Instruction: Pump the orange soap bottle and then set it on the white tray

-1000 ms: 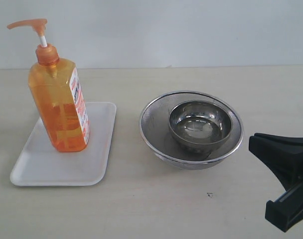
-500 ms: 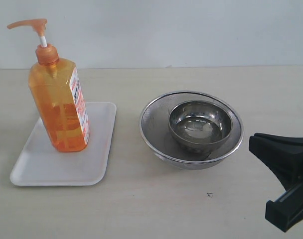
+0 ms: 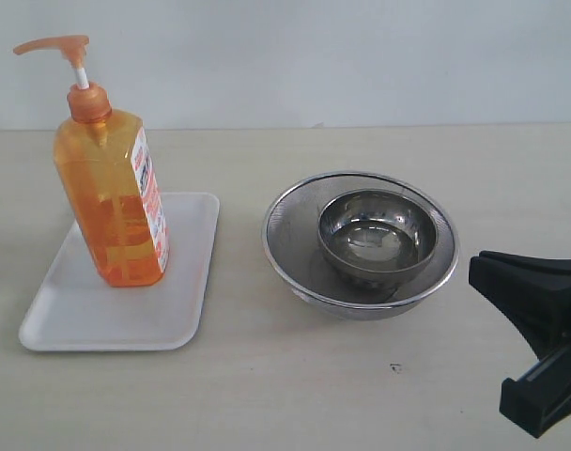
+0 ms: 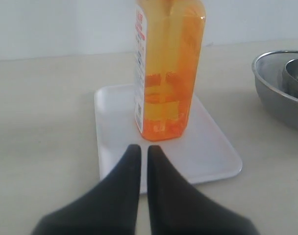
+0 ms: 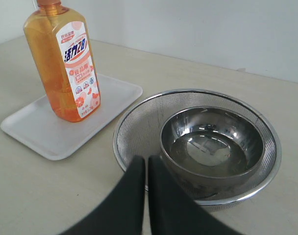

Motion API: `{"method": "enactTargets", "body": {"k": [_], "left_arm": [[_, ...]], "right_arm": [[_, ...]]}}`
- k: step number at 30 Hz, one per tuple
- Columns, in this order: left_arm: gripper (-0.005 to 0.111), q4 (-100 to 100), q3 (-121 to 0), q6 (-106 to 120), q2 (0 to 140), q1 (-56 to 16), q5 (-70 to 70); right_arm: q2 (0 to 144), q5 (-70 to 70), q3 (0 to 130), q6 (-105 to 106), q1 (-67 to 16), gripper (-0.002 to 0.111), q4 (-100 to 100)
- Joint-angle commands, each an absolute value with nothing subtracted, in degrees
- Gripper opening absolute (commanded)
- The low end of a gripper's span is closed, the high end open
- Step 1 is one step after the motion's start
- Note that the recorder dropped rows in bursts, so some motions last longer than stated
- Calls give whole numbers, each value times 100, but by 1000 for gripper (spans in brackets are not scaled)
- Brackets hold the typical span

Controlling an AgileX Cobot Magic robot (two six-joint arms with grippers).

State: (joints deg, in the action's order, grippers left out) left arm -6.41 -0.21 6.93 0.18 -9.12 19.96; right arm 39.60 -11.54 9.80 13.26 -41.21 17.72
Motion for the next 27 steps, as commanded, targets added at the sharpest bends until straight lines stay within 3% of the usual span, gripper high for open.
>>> {"method": "enactTargets", "body": {"k": [1, 27], "left_arm": [[5, -656, 0, 699, 0, -642, 2018], [5, -668, 0, 582, 0, -589, 2007]], "right_arm": [[3925, -1170, 963, 1354, -4113, 0, 1767], [3925, -1171, 963, 1344, -4113, 0, 1767]]}}
